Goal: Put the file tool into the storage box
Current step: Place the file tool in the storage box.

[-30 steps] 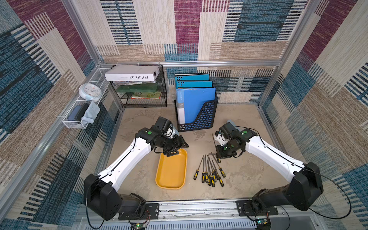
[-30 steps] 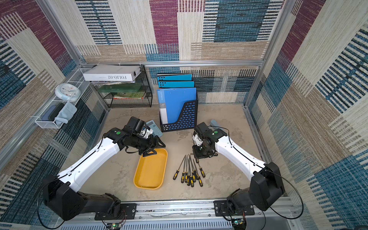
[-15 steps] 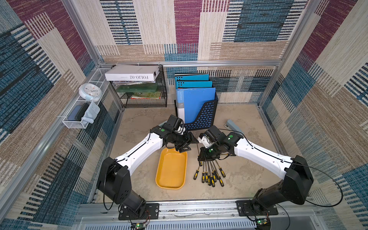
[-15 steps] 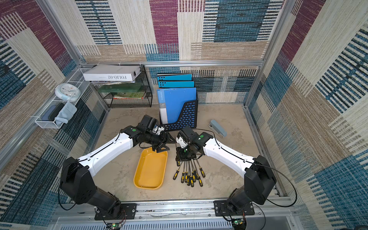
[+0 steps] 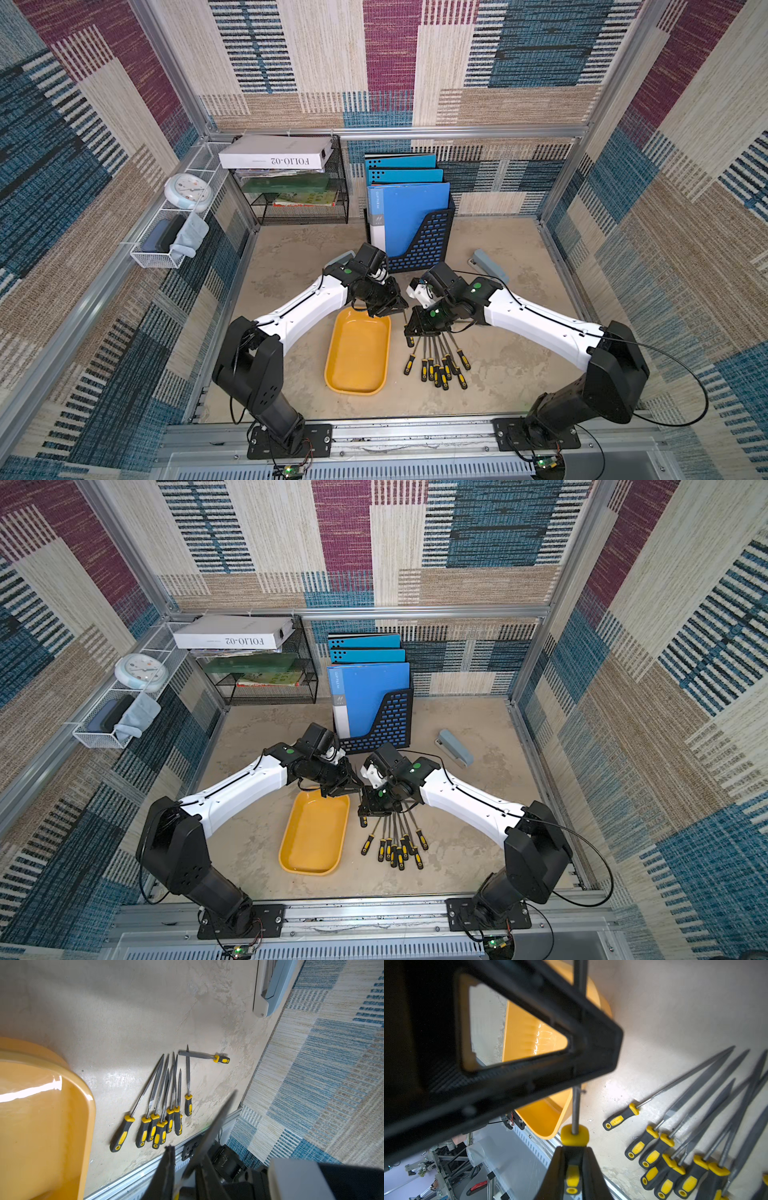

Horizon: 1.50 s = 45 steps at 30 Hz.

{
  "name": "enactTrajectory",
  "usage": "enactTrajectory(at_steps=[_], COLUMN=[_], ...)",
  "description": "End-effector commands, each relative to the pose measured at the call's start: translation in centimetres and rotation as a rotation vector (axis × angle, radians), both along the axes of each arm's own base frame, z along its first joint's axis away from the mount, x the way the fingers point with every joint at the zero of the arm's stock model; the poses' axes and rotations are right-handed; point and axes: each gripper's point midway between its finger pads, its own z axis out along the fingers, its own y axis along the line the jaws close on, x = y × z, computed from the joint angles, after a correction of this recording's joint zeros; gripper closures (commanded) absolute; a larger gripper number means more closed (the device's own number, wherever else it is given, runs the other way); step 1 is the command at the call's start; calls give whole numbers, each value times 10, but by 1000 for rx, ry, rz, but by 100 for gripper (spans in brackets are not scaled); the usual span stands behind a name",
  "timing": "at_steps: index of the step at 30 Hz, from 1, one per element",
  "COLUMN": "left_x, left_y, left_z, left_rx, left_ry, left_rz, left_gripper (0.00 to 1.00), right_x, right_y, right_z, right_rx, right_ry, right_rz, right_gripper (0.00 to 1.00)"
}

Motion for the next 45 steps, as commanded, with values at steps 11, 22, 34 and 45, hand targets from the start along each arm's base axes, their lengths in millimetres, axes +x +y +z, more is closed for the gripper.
enactTrajectory(at_steps=[11,22,34,45], left_x=[-10,-47,-47,-64], left_y=[36,120,140,146], left_z=[8,-13,-75,-110], left_rx=[179,557,710,732], left_ry=[-91,-123,-21,62], left_rz=[-110,-308,-332,-346], left_gripper=[99,99,98,98], right_x=[1,27,3,-27], right_y=[29,-31,-88,-137], right_z=[25,27,-38,-79], right_rx=[160,63,-176,-413], right_ry=[17,17,122,184], right_rz=[42,-150,-271,-286], right_gripper=[53,14,22,34])
